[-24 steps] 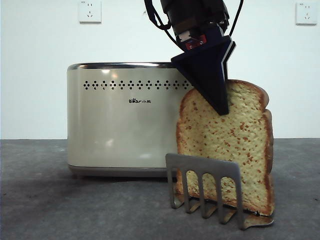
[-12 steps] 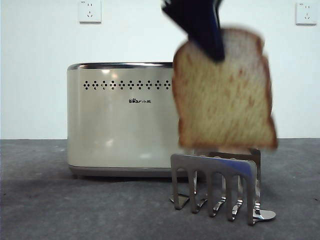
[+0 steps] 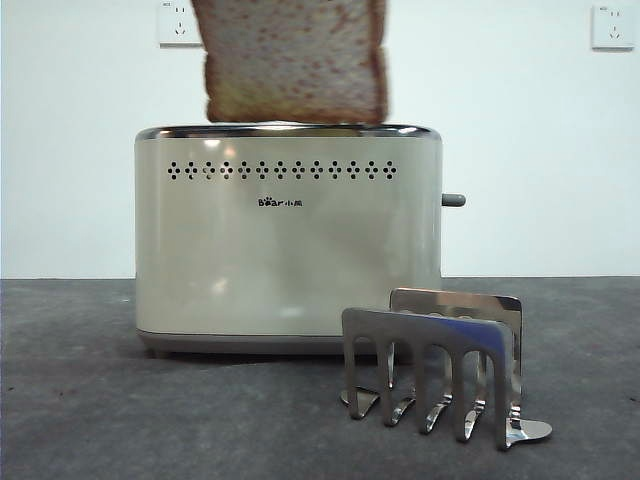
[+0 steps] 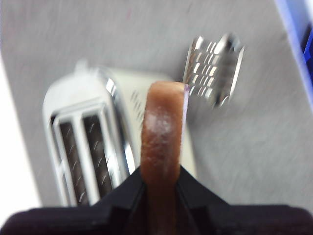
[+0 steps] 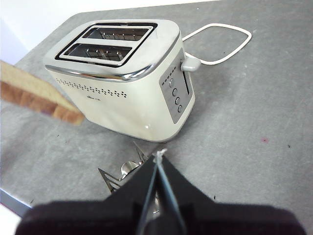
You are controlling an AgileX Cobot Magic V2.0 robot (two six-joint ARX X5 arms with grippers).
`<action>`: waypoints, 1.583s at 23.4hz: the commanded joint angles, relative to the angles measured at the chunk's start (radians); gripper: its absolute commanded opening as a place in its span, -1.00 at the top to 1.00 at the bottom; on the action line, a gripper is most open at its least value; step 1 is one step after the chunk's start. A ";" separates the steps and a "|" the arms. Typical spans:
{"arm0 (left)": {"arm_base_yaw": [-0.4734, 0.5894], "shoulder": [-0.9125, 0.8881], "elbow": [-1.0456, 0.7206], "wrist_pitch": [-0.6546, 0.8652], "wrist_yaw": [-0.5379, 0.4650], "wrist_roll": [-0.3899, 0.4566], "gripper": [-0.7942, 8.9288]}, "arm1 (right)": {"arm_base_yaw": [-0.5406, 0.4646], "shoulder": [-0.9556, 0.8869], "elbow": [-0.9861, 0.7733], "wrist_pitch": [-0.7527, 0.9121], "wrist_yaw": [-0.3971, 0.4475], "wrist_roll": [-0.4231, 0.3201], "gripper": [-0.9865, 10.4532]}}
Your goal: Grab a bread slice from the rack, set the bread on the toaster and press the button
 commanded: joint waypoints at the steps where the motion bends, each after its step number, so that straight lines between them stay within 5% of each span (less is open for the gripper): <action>1: 0.005 -0.018 0.001 0.003 -0.045 -0.017 0.86 | 0.000 -0.001 0.005 0.002 0.000 0.004 0.84; 17: 0.192 0.017 0.037 0.153 -0.054 -0.098 0.85 | 0.000 -0.001 0.005 -0.001 0.000 0.004 0.84; 37: 0.241 0.105 0.037 0.201 0.021 -0.008 0.85 | 0.000 0.032 0.005 -0.001 0.000 0.002 0.84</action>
